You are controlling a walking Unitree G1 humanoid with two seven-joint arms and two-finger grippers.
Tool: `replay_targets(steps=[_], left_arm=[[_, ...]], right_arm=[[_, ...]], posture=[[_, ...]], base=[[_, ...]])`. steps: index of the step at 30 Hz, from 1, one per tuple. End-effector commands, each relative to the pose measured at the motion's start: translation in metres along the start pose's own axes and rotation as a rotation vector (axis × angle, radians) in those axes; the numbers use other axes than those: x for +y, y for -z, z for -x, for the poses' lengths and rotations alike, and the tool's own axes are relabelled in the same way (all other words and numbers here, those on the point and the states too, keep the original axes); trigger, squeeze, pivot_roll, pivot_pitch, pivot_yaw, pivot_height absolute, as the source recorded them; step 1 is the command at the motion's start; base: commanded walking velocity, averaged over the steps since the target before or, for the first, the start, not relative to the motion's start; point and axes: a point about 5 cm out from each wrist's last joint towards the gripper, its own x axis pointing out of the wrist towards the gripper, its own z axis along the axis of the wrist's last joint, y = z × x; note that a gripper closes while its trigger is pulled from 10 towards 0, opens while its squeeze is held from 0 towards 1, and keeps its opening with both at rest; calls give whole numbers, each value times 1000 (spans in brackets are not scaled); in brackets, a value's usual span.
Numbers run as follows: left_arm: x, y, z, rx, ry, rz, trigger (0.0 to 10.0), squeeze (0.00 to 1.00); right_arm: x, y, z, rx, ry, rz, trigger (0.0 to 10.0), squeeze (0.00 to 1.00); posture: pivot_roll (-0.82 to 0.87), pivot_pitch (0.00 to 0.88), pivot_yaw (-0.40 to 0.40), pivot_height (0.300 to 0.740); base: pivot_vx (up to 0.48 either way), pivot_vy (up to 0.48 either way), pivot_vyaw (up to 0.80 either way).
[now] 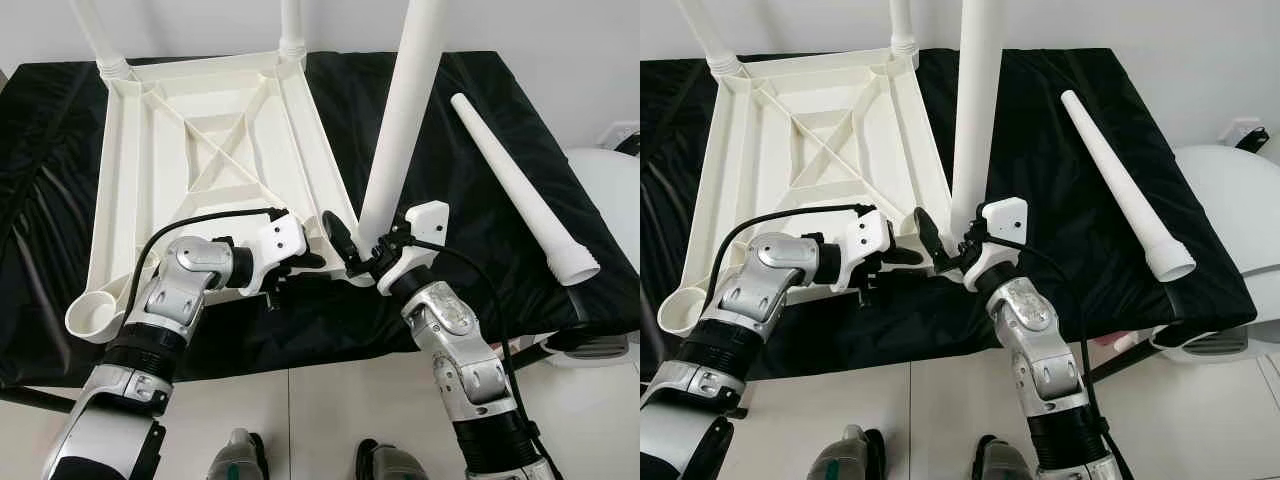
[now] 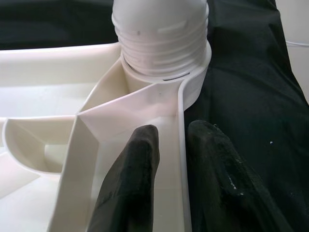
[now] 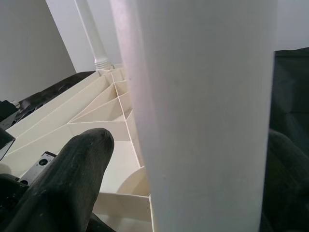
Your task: Building children table
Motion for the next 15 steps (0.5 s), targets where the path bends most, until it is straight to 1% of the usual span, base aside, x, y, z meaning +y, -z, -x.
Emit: replay_targets(steps=[1, 6, 15], left_arm=[[-11, 44, -6, 158, -151, 128, 10000, 0], [-15, 50, -5, 206, -119, 124, 10000, 0], [-22, 58, -5, 238, -85, 140, 10000, 0]], right_arm=[[0, 0, 3, 0, 3, -2, 10000, 0], [-1, -2, 4, -4, 6, -1, 10000, 0], [-3, -2, 7, -1, 4, 8, 10000, 0]], posture=[[41, 192, 23, 740], [40, 193, 25, 740], [39, 193, 25, 740]], base=[[0, 0, 0], [0, 0, 0], [0, 0, 0]])
